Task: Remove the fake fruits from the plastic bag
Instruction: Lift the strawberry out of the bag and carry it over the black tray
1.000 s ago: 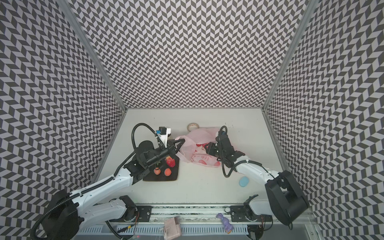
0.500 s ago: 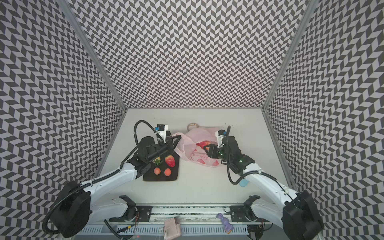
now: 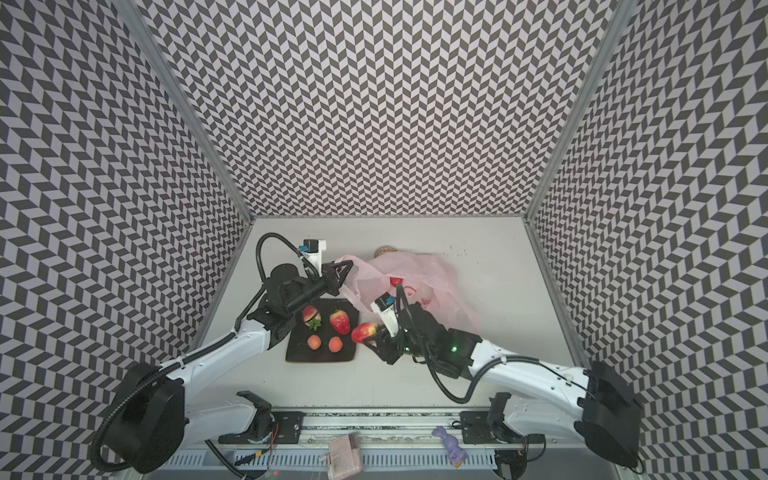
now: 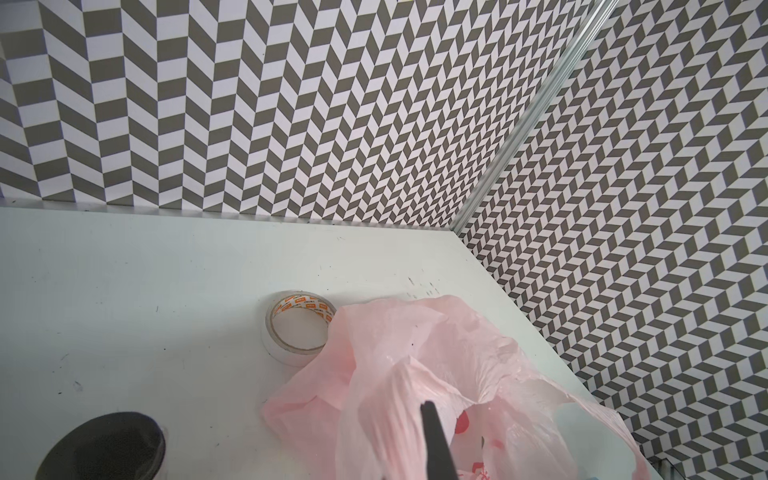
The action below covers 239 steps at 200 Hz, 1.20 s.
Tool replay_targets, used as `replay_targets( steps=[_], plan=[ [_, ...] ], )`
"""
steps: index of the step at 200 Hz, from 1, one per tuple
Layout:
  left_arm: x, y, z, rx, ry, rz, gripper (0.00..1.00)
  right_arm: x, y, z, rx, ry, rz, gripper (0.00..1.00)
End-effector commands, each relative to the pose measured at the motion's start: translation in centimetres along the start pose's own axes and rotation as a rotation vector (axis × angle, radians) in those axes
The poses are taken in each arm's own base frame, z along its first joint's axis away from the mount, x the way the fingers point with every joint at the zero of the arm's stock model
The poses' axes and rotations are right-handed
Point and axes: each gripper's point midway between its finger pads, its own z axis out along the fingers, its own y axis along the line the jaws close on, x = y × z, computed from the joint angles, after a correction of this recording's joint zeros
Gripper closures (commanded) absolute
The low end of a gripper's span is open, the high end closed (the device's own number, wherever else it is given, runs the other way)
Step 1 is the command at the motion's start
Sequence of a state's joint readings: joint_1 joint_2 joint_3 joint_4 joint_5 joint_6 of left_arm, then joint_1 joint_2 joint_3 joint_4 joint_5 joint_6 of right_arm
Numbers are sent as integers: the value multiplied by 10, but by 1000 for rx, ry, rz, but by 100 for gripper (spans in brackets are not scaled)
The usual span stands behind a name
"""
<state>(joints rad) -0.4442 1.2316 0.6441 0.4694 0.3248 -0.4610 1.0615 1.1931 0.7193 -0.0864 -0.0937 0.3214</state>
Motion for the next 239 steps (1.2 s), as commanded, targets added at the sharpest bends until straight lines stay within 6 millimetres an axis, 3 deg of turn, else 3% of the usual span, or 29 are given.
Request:
replay_targets(
  steps=[1,23,42,106,194,239],
  plan=[
    [-8,-4,-1,24,-6,20,100,-22,7,20,69,-67,-121,61],
    [-8,-3,-3,22,-5,19,100,-21,9,46,112,-48,-134,62],
    [-7,-3,-5,19,-6,17,100,-30,12,65,127,-88,-143,62],
    [-8,1,-10,-9,-9,21,100,-36,-1,125,219,-87,-204,62],
    [-9,4,-13,-28,-14,19,100,-26,-15,163,283,-56,-261,56],
    [-11,4,-15,-26,-32,16,100,-27,-16,164,292,-56,-263,37]
  ],
)
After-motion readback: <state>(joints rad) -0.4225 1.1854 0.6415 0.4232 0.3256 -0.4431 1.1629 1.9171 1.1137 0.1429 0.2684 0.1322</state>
